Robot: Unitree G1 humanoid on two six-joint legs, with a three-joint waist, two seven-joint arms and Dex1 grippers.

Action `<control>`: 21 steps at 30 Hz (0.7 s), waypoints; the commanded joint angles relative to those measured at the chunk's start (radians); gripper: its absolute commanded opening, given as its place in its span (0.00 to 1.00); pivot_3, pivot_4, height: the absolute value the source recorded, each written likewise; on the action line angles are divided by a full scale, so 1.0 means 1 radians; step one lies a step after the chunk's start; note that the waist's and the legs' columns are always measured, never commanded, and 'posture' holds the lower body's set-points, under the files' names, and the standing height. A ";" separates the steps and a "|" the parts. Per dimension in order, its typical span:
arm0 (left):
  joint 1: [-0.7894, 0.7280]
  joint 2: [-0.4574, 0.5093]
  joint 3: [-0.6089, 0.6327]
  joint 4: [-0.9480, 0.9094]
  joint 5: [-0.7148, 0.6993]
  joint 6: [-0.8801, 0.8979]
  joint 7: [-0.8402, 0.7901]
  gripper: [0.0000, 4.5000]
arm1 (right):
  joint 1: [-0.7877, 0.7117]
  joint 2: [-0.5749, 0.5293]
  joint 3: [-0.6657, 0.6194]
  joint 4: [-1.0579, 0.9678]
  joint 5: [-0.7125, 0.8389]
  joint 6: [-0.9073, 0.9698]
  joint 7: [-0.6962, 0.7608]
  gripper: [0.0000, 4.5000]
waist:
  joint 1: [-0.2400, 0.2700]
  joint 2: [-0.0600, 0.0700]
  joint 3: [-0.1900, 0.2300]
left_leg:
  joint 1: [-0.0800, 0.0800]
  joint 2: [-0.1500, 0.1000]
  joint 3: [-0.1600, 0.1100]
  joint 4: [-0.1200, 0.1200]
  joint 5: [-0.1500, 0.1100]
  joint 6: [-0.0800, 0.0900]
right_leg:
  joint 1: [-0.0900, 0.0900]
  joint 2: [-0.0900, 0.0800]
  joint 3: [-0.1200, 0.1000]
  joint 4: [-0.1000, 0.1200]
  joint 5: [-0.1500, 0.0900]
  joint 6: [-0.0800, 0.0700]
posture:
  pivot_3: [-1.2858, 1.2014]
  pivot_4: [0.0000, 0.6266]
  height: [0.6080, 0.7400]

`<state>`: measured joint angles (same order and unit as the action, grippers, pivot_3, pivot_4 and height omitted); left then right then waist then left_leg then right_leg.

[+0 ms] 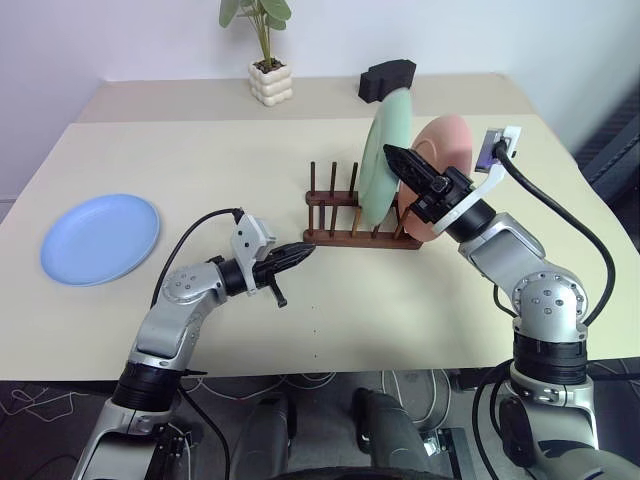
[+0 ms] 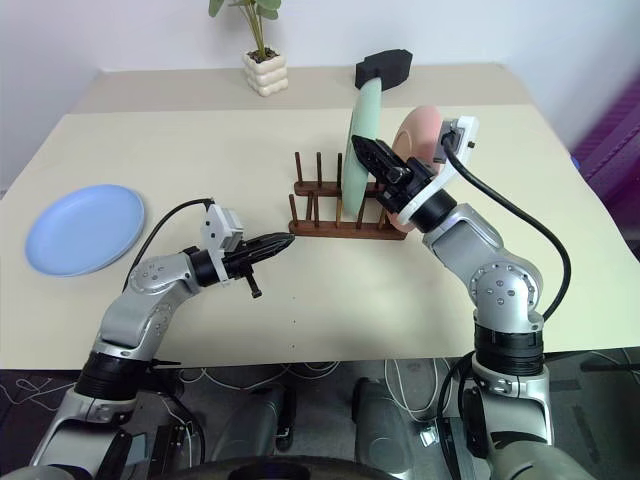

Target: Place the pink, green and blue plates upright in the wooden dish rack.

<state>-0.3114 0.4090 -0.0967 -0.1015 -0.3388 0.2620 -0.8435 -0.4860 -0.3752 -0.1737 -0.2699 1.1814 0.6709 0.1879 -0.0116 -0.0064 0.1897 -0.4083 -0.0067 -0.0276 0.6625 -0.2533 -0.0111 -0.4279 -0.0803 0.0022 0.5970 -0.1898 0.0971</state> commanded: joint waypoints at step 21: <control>-0.028 -0.015 0.033 -0.043 -0.049 0.039 0.006 0.00 | -0.148 -0.105 0.012 -0.154 -0.233 -0.064 0.125 0.95 | 0.000 0.000 0.000 | 0.000 0.000 0.000 0.000 0.000 0.000 | -0.001 0.000 0.000 0.000 0.000 0.000 | 0.52 0.24 0.98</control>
<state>-0.3220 0.3978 -0.0990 -0.1136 -0.3489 0.2895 -0.8422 -0.6082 -0.4596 -0.1632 -0.3726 0.9817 0.6378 0.2801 -0.0116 -0.0063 0.1897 -0.4086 -0.0070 -0.0275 0.6624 -0.2533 -0.0112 -0.4286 -0.0803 0.0021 0.5966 -0.1898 0.0971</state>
